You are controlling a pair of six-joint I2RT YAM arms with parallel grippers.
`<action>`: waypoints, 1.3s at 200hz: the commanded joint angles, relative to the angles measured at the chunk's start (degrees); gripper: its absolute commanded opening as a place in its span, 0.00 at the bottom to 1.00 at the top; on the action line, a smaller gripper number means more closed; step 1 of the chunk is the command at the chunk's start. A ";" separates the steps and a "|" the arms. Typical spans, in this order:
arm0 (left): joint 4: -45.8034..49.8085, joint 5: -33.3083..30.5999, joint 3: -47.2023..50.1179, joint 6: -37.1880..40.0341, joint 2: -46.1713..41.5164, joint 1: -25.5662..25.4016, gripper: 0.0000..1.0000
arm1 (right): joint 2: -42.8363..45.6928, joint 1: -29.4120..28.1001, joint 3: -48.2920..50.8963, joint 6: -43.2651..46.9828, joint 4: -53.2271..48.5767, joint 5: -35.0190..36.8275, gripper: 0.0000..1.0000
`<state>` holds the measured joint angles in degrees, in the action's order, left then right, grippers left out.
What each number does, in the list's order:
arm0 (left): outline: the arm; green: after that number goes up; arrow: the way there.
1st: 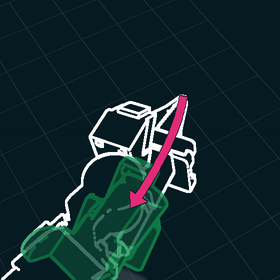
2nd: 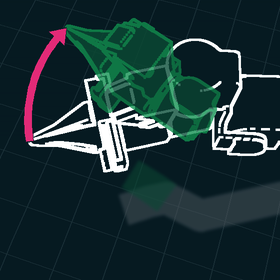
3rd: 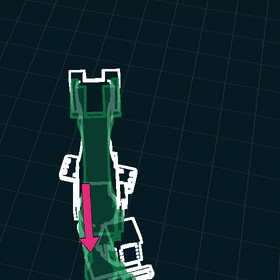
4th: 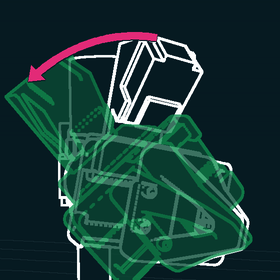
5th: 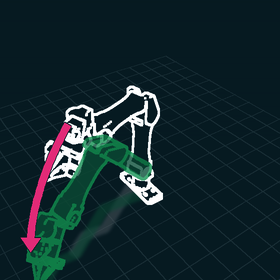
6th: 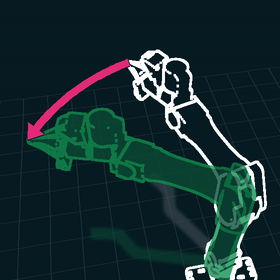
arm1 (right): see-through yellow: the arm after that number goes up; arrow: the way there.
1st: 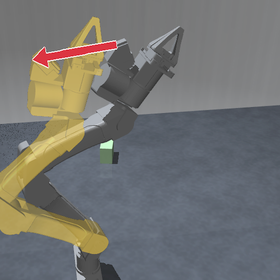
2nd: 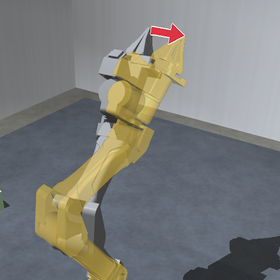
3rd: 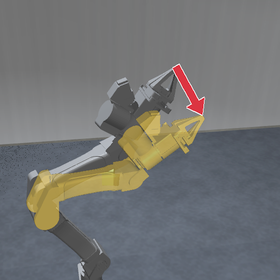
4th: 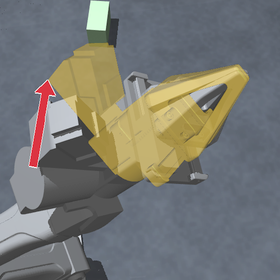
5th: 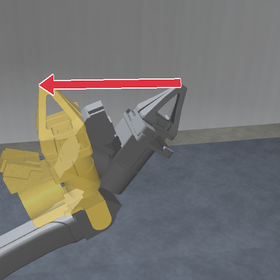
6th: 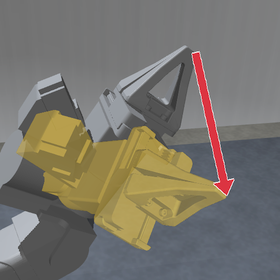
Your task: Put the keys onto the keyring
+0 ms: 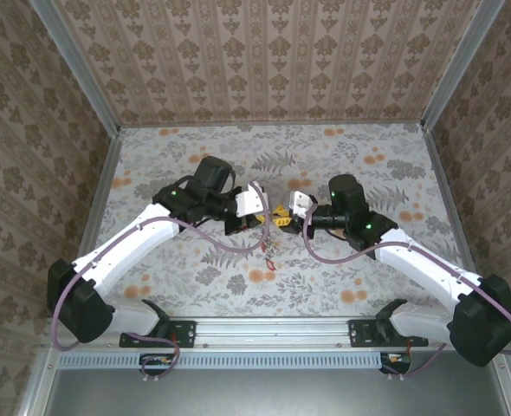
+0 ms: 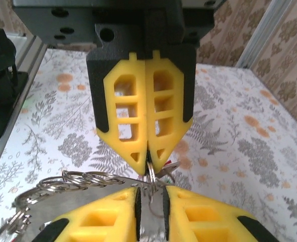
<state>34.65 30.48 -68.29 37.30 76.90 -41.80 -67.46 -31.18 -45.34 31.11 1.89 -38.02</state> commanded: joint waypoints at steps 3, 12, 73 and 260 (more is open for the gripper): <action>5.00 -3.30 -3.22 1.79 0.85 -1.26 0.00 | -1.47 -0.94 -2.14 3.37 -8.20 1.72 0.27; 5.32 -3.47 -3.74 1.77 1.25 -1.60 0.00 | -1.86 -1.16 -2.46 3.12 -8.18 1.81 0.28; 9.55 -2.68 -7.12 3.69 3.78 -2.83 0.00 | -3.23 -1.87 -3.45 1.48 -6.22 1.06 0.28; -1.38 10.32 1.09 -1.60 -0.91 2.51 0.17 | -2.19 -1.35 7.35 -21.25 29.77 -2.86 0.00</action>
<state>39.20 33.78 -70.65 38.37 78.87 -40.88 -70.67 -32.53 -41.67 19.27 11.90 -39.66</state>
